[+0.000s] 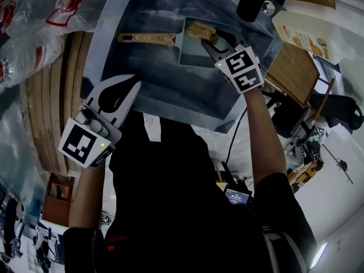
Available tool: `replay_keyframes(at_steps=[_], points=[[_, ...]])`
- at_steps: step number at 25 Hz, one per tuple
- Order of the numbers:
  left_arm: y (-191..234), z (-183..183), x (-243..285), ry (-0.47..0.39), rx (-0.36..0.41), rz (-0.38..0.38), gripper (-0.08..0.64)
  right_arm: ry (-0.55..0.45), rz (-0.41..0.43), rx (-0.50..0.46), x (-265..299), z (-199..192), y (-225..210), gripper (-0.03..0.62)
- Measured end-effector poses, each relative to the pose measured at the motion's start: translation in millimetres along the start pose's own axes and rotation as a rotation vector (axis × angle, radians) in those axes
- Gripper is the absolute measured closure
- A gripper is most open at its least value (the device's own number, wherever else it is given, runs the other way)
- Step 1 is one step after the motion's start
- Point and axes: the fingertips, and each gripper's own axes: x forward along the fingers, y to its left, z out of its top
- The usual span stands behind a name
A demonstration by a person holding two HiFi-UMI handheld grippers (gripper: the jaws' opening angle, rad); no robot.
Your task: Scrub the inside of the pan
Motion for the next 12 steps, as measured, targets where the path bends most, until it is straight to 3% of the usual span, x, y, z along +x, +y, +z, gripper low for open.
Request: replay_keyframes(at_steps=[12], points=[[-30.0, 0.5, 11.5, 0.014, 0.048, -0.049, 0.540, 0.024, -0.002, 0.028, -36.0, -37.5, 19.5, 0.405]])
